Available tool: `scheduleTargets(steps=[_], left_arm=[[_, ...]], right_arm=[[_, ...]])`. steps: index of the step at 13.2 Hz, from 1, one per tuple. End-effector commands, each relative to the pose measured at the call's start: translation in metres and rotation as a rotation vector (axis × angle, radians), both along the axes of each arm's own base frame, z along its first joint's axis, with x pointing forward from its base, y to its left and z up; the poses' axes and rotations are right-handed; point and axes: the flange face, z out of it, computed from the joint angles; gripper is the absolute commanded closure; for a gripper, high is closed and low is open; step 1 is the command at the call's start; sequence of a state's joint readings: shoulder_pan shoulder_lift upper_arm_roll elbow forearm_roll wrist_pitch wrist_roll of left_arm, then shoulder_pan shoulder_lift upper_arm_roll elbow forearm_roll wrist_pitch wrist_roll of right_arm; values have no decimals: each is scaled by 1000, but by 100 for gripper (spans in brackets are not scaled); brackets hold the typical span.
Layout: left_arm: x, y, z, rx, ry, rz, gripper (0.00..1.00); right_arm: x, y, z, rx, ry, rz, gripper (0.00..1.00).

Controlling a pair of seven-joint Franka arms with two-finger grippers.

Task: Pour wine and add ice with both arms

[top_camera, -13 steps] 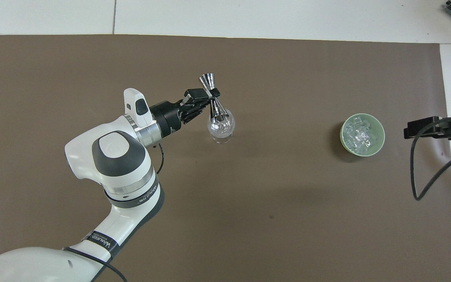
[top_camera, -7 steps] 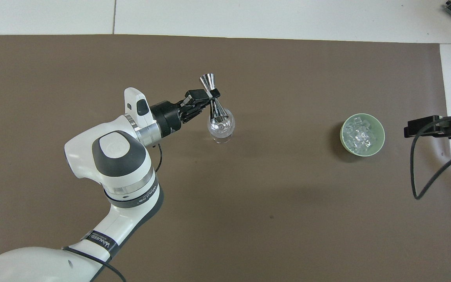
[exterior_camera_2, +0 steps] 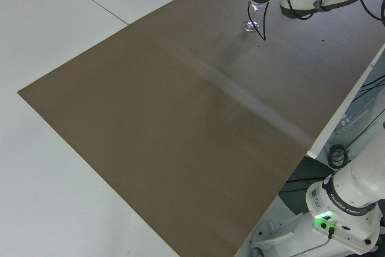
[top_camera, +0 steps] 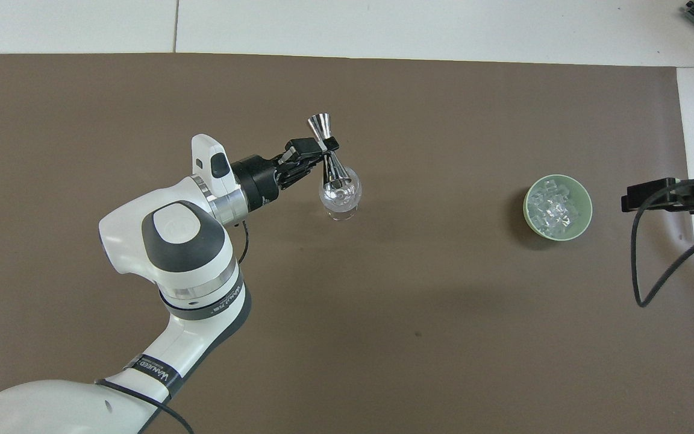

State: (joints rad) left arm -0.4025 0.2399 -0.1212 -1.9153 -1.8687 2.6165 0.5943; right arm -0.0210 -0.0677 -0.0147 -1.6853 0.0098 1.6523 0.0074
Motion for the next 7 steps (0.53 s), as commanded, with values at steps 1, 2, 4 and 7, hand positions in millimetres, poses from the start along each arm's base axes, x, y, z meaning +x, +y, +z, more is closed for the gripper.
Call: scheduleTargets(steps=[1,2,4,7], left_arm=[[1,0,7,8,-19,5,100],[1,-1,8,5,-19,6,100],[1,-1,9,5,-21,7,100],[2,0,11,4,-22,12,100]], right_arm=[[-1,-3,-2,-6,-11,-18,0],[1,-4,-1,-6,-26,-20,0],[2,-4,-4,-6,-40,-21,0],[1,-4,-8,-6,-39,-20,0]])
